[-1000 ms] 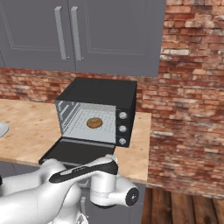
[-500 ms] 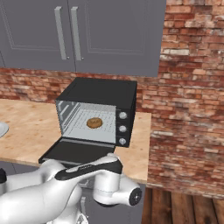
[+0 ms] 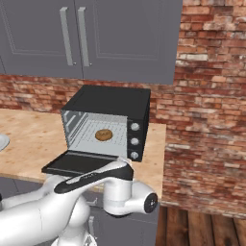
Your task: Pick up the bagel from the plate, place it on the toaster oven rack, close the door, and set the timer.
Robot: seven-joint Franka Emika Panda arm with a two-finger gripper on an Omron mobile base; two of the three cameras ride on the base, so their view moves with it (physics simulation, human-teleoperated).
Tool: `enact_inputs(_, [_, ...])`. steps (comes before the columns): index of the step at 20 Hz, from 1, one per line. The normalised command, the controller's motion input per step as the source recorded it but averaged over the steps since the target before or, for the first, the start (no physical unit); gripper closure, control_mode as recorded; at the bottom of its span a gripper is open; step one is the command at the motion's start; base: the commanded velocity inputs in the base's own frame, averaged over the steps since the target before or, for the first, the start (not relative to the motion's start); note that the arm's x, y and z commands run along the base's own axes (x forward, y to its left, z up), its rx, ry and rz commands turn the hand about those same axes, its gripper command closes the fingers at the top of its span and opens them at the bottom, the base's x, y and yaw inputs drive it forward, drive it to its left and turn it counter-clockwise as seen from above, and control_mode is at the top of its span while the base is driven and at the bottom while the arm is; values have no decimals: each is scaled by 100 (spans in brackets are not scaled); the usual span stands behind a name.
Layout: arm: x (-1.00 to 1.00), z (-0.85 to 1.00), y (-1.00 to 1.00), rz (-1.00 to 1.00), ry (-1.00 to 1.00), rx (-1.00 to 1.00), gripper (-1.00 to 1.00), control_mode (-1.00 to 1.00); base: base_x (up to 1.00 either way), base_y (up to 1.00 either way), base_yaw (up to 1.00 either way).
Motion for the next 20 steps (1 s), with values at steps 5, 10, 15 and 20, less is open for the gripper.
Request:
enact_inputs(5, [41, 38, 22, -1, 0, 0, -100, -100, 0, 0, 0])
enact_inputs(10, [59, 15, 28, -2, 0, 0, -100, -100, 0, 0, 0])
enact_inputs(15, [64, 11, 25, -2, 0, 0, -100, -100, 0, 0, 0])
enact_inputs(20, [64, 9, 22, -3, -1, 0, -100, -100, 0, 0, 0])
